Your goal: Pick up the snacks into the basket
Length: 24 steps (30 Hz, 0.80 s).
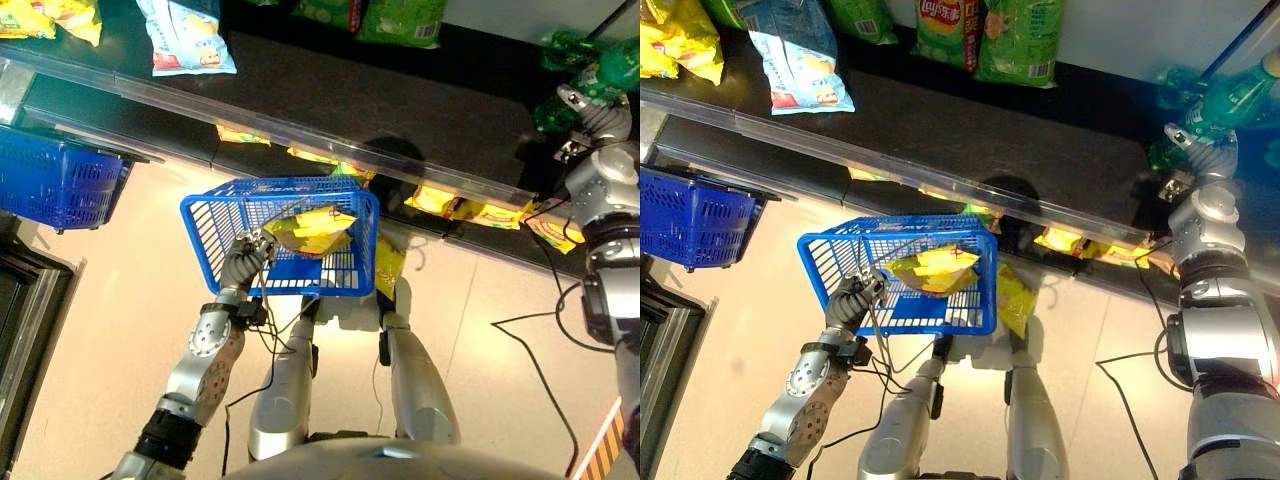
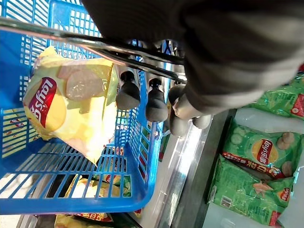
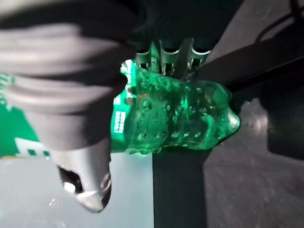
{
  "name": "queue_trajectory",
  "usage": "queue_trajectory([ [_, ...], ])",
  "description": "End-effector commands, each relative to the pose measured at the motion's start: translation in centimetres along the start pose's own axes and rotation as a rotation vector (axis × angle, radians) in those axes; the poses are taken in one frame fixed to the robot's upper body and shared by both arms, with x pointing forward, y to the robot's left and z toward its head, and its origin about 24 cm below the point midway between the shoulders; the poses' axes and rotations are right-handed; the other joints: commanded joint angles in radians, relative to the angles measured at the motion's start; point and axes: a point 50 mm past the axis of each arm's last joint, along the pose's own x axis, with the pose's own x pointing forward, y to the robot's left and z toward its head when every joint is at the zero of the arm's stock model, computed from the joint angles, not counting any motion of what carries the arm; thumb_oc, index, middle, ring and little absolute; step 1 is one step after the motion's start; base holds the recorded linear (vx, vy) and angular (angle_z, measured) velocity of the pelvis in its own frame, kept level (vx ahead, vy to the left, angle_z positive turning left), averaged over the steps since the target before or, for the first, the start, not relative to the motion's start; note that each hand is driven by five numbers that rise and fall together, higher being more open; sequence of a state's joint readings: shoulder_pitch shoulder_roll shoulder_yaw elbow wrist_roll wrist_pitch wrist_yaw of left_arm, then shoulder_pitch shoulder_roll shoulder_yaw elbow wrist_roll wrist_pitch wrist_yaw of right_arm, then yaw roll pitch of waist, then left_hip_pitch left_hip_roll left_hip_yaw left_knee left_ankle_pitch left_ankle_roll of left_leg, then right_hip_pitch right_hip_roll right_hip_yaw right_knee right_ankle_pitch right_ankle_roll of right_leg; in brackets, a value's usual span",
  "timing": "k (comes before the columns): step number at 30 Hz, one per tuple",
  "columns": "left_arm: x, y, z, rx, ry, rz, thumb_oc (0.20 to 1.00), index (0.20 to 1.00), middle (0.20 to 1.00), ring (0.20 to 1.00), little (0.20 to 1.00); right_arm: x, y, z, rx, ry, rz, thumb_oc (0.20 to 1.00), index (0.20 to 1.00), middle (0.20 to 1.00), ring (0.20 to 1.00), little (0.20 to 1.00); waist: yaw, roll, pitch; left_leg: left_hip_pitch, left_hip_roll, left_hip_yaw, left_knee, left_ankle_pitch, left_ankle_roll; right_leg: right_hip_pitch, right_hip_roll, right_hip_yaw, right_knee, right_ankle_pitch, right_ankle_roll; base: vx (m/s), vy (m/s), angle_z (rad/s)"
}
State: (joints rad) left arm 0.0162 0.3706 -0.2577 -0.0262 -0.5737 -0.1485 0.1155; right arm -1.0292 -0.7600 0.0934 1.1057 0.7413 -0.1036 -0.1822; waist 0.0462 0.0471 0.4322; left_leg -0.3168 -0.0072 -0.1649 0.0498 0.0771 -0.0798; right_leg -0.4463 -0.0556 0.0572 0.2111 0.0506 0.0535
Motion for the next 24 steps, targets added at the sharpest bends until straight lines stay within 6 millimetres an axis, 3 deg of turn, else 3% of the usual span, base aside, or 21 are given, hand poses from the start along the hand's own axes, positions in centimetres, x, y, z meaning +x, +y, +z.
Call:
queue_trajectory([
  [1, -0.5, -2.6, 6.2, -0.049, -0.316, -0.164, 0.200, 0.200, 0.200, 0.200, 0.200, 0.3, 1.8, 5.4, 0.010, -0.199, 0.089, 1.000, 1.000, 1.000, 1.000, 1.000, 0.018, -0.027, -0.062, 0.013, -0.037, 0.015, 0.029, -0.090, 0.016, -0.009, -0.031, -0.005, -0.021, -0.033, 0.084, 0.01, -0.012, 0.04],
  [8, -0.5, -2.7, 6.0, -0.052, -0.305, -0.174, 0.200, 0.200, 0.200, 0.200, 0.200, 0.4, 2.3, 6.0, 0.009, -0.208, 0.103, 1.000, 1.000, 1.000, 1.000, 1.000, 0.022, -0.027, -0.057, 0.006, -0.036, 0.006, 0.019, -0.079, 0.013, -0.014, -0.031, -0.013, -0.019, -0.034, 0.082, 0.00, -0.002, 0.01],
  [9, -0.5, -2.7, 6.0, -0.052, -0.305, -0.173, 0.200, 0.200, 0.200, 0.200, 0.200, 0.4, 2.3, 6.0, 0.009, -0.208, 0.104, 0.859, 0.859, 0.859, 0.859, 0.859, 0.021, -0.027, -0.057, 0.006, -0.036, 0.006, 0.018, -0.078, 0.013, -0.014, -0.031, -0.013, -0.020, -0.033, 0.082, -0.01, -0.011, 0.03],
  [10, -0.5, -2.7, 5.9, -0.052, -0.302, -0.174, 0.200, 0.200, 0.200, 0.200, 0.200, 0.5, 2.4, 6.1, 0.014, -0.205, 0.098, 0.200, 0.200, 0.200, 0.200, 0.200, 0.026, -0.024, -0.059, 0.005, -0.036, 0.003, 0.012, -0.074, 0.012, -0.014, -0.032, -0.017, -0.022, -0.033, 0.083, -0.01, -0.014, 0.04],
  [24, -0.5, -2.9, 5.7, -0.062, -0.294, -0.174, 0.200, 0.200, 0.200, 0.200, 0.200, 0.4, 3.5, 6.9, 0.035, -0.243, 0.072, 0.200, 0.200, 0.200, 0.200, 0.200, 0.040, -0.003, -0.062, -0.001, -0.040, -0.020, -0.016, -0.052, 0.009, -0.016, -0.041, -0.038, -0.025, -0.033, 0.083, -0.01, -0.004, 0.07],
])
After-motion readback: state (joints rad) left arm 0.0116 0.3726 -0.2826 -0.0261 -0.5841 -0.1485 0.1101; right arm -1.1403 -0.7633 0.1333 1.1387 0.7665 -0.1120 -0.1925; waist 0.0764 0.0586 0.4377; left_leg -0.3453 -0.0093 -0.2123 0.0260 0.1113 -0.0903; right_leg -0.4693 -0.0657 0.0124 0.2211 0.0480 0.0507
